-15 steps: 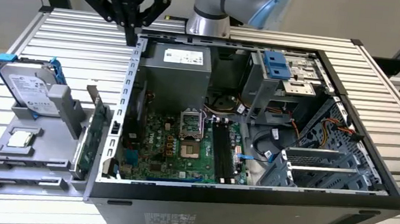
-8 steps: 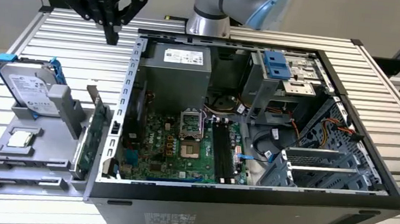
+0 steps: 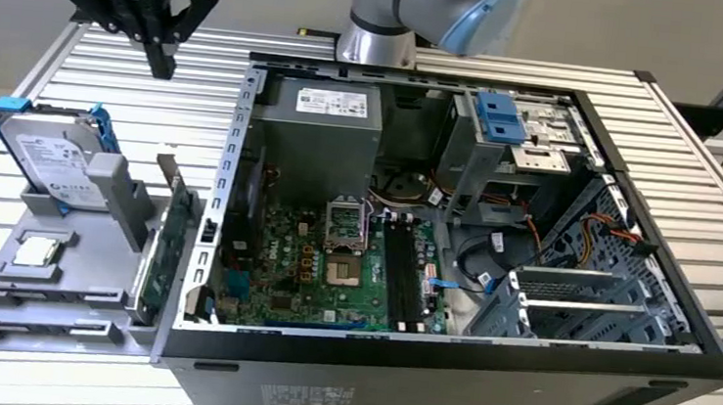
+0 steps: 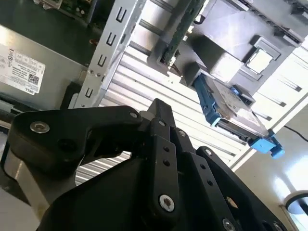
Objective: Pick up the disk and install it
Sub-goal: 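Reach for the disk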
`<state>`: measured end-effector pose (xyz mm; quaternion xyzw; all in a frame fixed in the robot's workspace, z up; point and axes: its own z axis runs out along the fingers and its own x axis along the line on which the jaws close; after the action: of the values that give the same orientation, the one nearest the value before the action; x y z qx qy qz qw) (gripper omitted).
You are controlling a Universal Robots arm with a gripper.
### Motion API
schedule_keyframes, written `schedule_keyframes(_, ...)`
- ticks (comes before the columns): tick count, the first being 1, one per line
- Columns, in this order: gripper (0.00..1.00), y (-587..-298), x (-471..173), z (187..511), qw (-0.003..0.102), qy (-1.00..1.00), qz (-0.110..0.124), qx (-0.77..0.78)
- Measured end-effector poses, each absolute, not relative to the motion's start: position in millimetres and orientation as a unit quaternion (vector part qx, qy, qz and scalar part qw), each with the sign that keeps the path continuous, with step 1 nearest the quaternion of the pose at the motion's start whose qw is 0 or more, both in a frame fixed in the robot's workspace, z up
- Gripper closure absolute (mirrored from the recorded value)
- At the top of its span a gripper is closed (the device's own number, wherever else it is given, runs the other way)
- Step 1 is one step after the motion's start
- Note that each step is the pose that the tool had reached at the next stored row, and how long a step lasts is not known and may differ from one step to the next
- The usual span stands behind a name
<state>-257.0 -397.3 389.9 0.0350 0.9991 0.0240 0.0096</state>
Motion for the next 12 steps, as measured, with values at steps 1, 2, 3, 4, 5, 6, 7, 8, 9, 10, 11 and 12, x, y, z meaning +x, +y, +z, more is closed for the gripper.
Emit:
schedule_keyframes(1, 1.00, -397, -262, 389, 0.010, 0.999, 0.024, 0.035)
schedule_keyframes(2, 1.00, -397, -266, 388, 0.010, 0.999, 0.024, 0.035)
schedule_keyframes(3, 1.00, -396, -271, 388, 0.010, 0.999, 0.024, 0.035)
schedule_keyframes(4, 1.00, -395, -275, 387, 0.010, 0.999, 0.024, 0.035)
schedule_keyframes(5, 1.00, -394, -280, 386, 0.010, 0.999, 0.024, 0.035)
schedule_keyframes(6, 1.00, -393, -284, 385, 0.010, 0.999, 0.024, 0.035)
schedule_keyframes(7, 1.00, -391, -289, 385, 0.010, 0.999, 0.024, 0.035)
schedule_keyframes(8, 1.00, -390, -294, 384, 0.010, 0.999, 0.024, 0.035)
schedule_keyframes(9, 1.00, -389, -297, 384, 0.010, 0.999, 0.024, 0.035)
schedule_keyframes(10, 1.00, -388, -300, 383, 0.010, 0.999, 0.024, 0.034)
schedule_keyframes(11, 1.00, -387, -301, 383, 0.010, 0.999, 0.024, 0.033)
schedule_keyframes(12, 1.00, -387, -303, 383, 0.010, 0.999, 0.024, 0.031)
